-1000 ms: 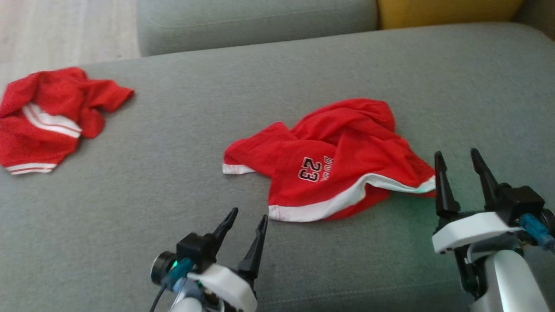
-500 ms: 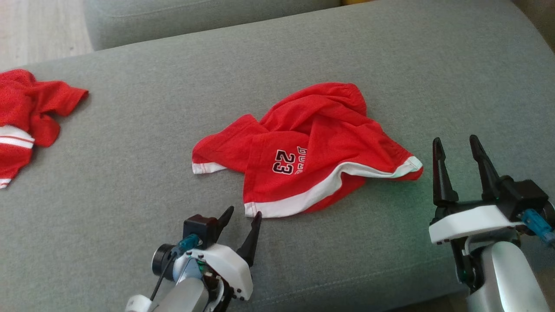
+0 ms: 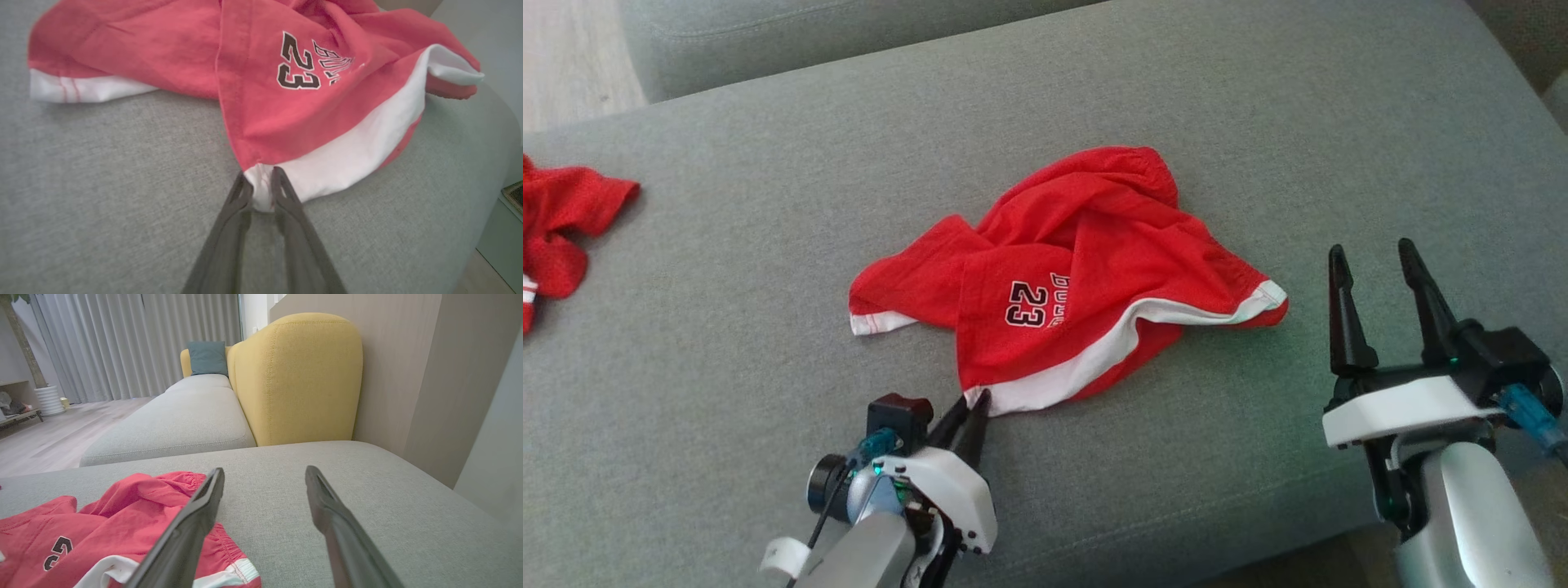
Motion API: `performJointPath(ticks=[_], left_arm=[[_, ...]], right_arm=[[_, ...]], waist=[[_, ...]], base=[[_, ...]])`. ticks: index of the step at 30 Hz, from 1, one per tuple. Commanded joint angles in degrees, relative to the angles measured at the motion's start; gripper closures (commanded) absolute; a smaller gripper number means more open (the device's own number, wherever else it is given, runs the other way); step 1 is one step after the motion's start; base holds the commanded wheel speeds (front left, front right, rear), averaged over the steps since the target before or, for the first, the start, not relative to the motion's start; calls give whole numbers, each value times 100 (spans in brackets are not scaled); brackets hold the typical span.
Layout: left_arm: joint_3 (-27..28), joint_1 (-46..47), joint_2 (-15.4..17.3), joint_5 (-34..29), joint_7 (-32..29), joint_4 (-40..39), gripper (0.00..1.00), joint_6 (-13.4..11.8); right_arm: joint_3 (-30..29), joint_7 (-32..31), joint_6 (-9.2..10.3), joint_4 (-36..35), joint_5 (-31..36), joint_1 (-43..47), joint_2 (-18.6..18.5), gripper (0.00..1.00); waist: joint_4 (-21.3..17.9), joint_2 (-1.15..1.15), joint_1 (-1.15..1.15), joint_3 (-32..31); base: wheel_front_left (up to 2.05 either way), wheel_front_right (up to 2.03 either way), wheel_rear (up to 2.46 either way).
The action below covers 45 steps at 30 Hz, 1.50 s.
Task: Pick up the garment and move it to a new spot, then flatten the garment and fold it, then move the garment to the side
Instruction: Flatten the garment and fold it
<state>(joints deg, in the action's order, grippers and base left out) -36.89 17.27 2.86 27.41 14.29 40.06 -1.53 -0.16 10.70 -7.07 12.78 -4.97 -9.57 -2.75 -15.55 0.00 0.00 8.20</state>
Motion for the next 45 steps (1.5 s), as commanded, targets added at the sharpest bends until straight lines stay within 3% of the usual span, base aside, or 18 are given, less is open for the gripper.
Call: performJointPath(ticks=[1, 2, 11, 23, 34, 36, 37, 45], left_arm=[[103, 222, 2, 73, 71, -93, 87, -24], [79, 233, 2, 77, 71, -70, 100, -25], [432, 156, 12, -84, 71, -484, 100, -194], [1174, -619, 351, -320, 71, -1263, 100, -228], [1629, -1109, 459, -397, 71, -1578, 100, -310], [1714, -1162, 435, -443, 71, -1673, 25, -330], [1755, -1194, 423, -463, 71, -1718, 0, -335], [2008, -1428, 415, -586, 71, -1938, 0, -289]], right_arm=[[106, 55, -42, -160, 18, -222, -13, 0], [92, 58, -42, -162, 22, -218, -13, 0], [-64, 77, -42, -129, 32, -121, -13, 0], [-43, 101, -42, 25, -33, -15, -13, 0], [106, 184, -42, 219, -101, -61, -13, 0], [172, 203, -42, 277, -134, -77, -13, 0], [209, 212, -42, 303, -153, -82, -13, 0], [389, 282, -42, 441, -274, -77, -13, 0]], waist=[[-19, 0, 0, 11], [-28, 0, 0, 15], [226, 0, 0, -125], [801, 0, 0, -346], [1036, 0, 0, -444], [1056, 0, 0, -488], [1065, 0, 0, -509], [1144, 0, 0, -681]], base=[[0, 0, 0], [0, 0, 0], [0, 0, 0], [0, 0, 0], [0, 0, 0], [0, 0, 0], [0, 0, 0], [0, 0, 0]])
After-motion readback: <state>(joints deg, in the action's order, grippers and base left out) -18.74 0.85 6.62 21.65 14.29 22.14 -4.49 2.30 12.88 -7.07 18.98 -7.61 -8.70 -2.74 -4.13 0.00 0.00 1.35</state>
